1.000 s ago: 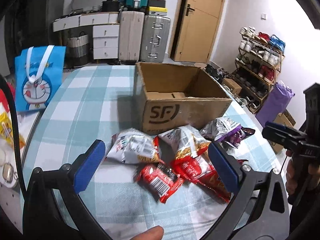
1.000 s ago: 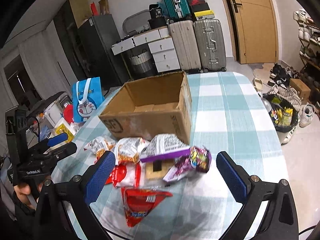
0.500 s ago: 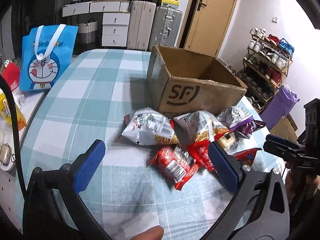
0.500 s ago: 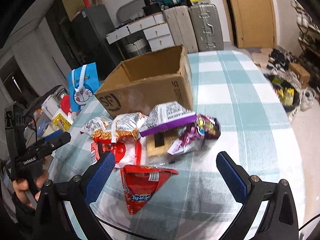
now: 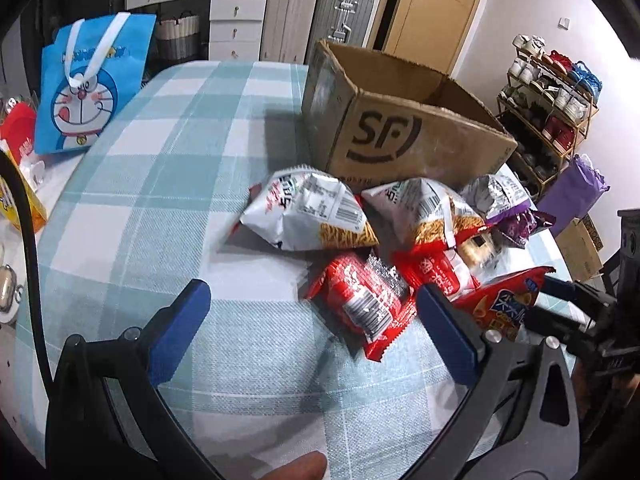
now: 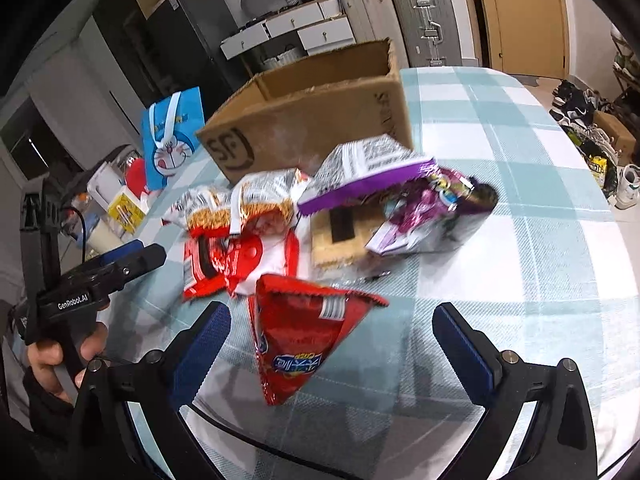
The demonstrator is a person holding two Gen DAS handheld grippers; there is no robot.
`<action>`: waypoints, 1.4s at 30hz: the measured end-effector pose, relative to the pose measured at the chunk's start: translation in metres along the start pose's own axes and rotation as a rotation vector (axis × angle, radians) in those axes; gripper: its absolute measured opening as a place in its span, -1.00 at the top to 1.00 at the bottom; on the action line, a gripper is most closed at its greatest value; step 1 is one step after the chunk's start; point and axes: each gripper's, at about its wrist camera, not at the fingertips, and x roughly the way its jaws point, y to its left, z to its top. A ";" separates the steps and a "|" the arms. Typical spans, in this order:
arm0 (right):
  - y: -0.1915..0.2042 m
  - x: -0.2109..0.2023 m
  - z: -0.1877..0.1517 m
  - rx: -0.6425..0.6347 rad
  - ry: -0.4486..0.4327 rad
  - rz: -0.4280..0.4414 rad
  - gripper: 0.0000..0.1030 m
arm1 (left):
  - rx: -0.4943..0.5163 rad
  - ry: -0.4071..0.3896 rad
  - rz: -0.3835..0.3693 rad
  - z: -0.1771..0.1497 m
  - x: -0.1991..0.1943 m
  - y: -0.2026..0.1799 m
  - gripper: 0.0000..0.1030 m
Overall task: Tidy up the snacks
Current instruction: 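Grasp the red triangular chip bag with the right gripper while the left gripper grasps a red wafer pack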
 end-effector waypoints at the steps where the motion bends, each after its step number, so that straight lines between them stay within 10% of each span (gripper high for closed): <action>1: 0.002 0.002 -0.002 -0.009 0.006 0.005 -0.99 | -0.003 0.005 -0.001 -0.001 0.002 0.000 -0.99; 42: 0.000 0.023 -0.006 -0.066 0.004 0.121 -0.12 | -0.009 0.109 -0.006 0.002 0.047 -0.010 -0.99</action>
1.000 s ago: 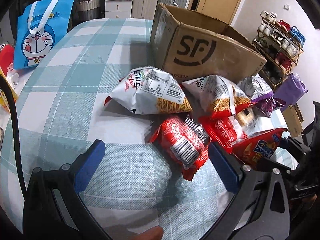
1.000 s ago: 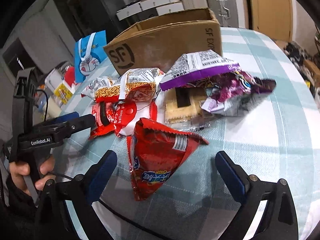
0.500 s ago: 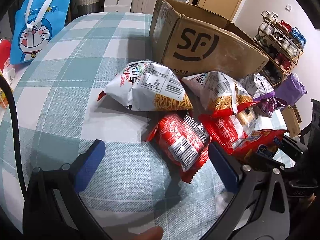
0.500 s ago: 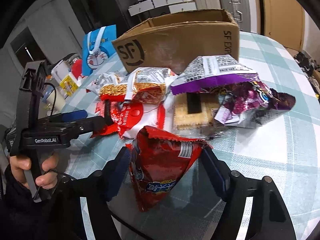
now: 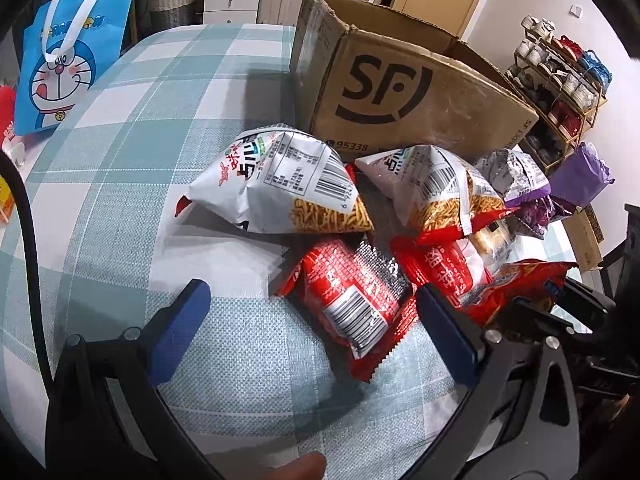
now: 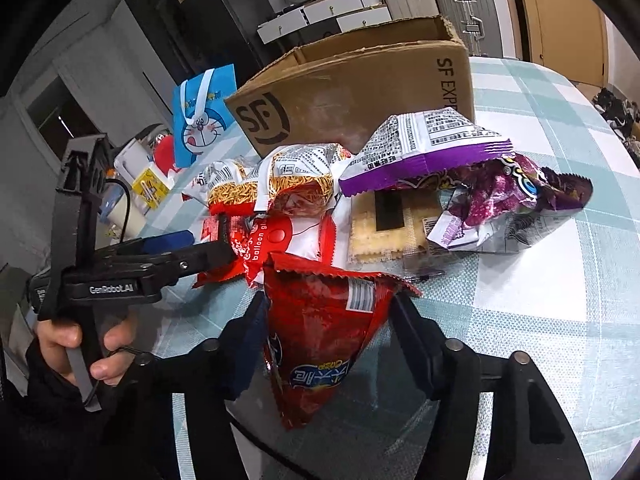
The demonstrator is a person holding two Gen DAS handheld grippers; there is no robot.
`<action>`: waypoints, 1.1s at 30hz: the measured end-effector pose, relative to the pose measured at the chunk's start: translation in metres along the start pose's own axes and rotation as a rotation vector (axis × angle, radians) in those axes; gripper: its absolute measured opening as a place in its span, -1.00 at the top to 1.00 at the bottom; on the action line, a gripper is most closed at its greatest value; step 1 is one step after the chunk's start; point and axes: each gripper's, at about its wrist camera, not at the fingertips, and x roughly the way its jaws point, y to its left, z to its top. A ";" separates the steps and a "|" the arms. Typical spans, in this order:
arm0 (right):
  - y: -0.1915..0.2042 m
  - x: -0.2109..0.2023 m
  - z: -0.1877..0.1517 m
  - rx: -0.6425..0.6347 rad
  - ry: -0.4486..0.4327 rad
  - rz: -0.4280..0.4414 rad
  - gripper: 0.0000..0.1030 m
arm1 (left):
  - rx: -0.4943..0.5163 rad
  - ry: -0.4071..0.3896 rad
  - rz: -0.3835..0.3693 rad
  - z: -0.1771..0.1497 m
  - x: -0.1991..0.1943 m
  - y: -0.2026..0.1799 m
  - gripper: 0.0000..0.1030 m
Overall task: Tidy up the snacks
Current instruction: 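Grasp the red triangular chip bag with the right gripper while the left gripper grasps a red wafer pack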
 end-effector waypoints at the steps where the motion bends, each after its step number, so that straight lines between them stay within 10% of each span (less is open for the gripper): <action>1: -0.001 -0.003 -0.001 0.005 -0.010 0.004 -0.08 | -0.001 0.002 -0.004 0.001 0.001 0.000 -0.99; 19: -0.018 -0.049 -0.019 0.044 -0.112 -0.009 0.07 | 0.002 0.017 0.058 0.002 0.003 0.005 -0.97; 33: -0.010 -0.051 -0.015 0.029 -0.128 0.003 0.09 | 0.077 0.001 -0.024 -0.004 -0.007 -0.011 0.11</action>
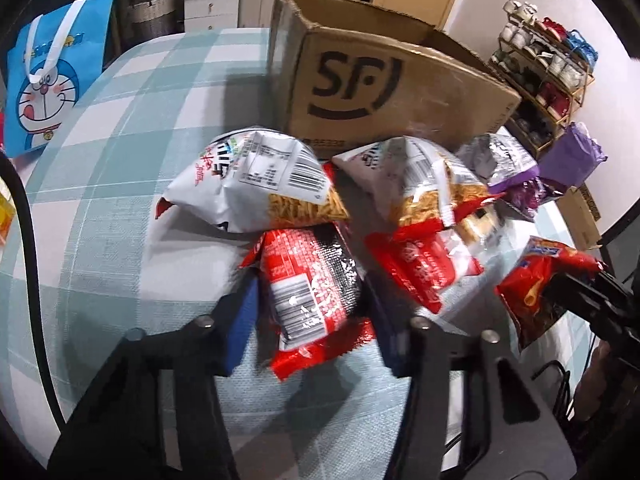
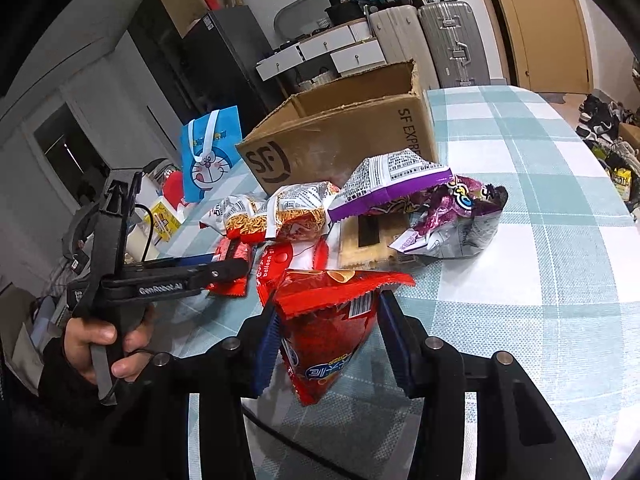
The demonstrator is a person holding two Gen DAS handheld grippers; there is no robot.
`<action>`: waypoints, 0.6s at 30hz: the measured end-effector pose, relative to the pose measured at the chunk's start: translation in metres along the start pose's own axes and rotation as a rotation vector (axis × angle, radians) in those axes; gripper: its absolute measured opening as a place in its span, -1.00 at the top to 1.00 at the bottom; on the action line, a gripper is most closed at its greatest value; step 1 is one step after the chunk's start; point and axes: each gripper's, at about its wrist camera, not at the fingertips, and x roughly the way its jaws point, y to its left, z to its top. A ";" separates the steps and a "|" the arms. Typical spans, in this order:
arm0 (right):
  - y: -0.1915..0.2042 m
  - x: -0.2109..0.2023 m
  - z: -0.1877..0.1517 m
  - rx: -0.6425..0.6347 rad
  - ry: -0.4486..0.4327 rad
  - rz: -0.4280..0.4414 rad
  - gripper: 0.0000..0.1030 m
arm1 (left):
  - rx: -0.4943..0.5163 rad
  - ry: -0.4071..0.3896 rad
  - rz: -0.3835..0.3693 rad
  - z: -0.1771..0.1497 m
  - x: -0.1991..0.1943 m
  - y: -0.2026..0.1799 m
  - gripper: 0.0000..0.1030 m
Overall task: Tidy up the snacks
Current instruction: 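Grasp the red triangular chip bag with the right gripper while the left gripper grasps a red wafer pack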
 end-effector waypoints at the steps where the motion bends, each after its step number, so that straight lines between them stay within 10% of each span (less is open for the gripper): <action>1: 0.000 -0.001 0.000 0.000 -0.005 -0.005 0.10 | 0.001 -0.003 -0.004 -0.001 -0.001 0.000 0.12; 18: 0.002 -0.003 0.002 -0.005 -0.024 0.002 0.12 | -0.022 -0.067 -0.073 -0.019 -0.041 0.009 0.16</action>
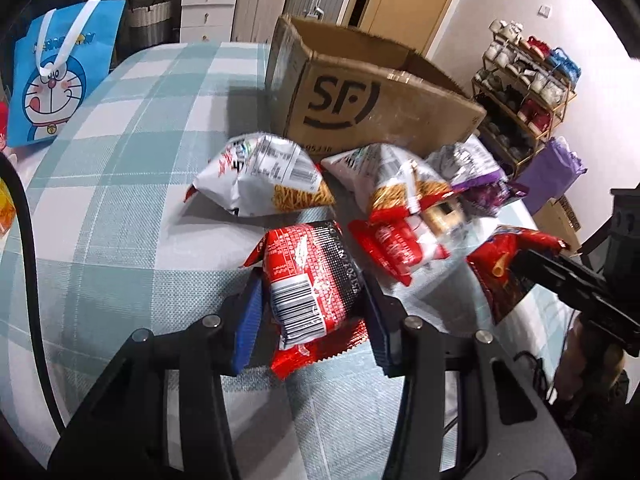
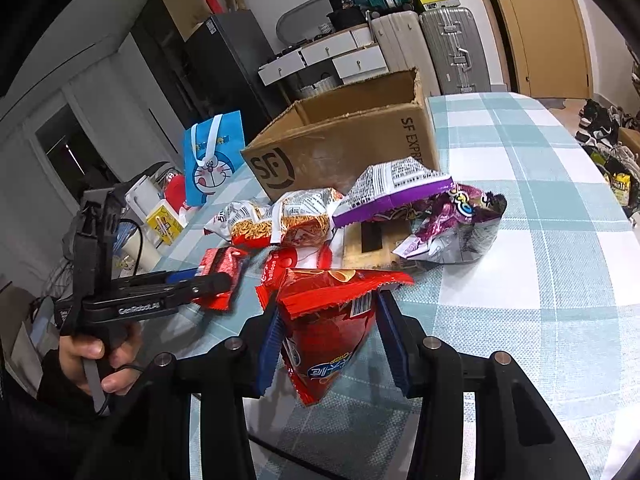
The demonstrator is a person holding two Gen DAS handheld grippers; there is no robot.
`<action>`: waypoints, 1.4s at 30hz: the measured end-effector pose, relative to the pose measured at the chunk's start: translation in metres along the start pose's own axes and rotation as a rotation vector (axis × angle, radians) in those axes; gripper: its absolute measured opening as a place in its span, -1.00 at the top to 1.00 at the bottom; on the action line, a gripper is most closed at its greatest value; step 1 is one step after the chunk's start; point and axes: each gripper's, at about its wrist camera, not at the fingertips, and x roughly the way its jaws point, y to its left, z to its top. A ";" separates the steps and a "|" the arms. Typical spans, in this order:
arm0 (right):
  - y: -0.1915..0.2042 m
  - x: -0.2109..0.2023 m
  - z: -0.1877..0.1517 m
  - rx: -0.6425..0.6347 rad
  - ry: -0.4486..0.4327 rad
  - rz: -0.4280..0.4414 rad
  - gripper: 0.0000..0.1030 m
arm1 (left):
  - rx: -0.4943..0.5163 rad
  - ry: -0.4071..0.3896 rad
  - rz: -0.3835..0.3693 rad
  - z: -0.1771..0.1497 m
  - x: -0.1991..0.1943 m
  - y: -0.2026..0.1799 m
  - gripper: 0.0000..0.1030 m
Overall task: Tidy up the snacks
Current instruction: 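Grasp the red triangular chip bag with the right gripper while the left gripper grasps a red wafer pack, then lift the red wafer pack and red chip bag and carry them over the box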
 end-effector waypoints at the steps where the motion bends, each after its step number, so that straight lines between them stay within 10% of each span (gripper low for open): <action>1: 0.000 -0.002 0.000 0.001 -0.006 0.000 0.12 | 0.007 -0.013 0.002 0.001 -0.005 -0.001 0.16; 14: 0.002 -0.032 0.025 0.012 -0.120 0.015 0.15 | 0.048 -0.115 -0.042 0.031 -0.039 -0.016 0.16; 17: 0.001 -0.035 0.032 0.012 -0.136 0.009 0.41 | 0.054 -0.126 -0.048 0.040 -0.039 -0.020 0.16; 23: -0.006 -0.012 0.025 -0.009 -0.027 -0.066 0.40 | 0.056 -0.103 -0.052 0.038 -0.030 -0.024 0.16; 34: 0.005 0.001 0.009 0.006 0.031 0.024 -0.31 | 0.050 -0.101 -0.053 0.038 -0.026 -0.023 0.15; 42: 0.012 0.045 0.000 -0.004 0.143 -0.039 -0.26 | 0.049 -0.095 -0.044 0.036 -0.026 -0.021 0.15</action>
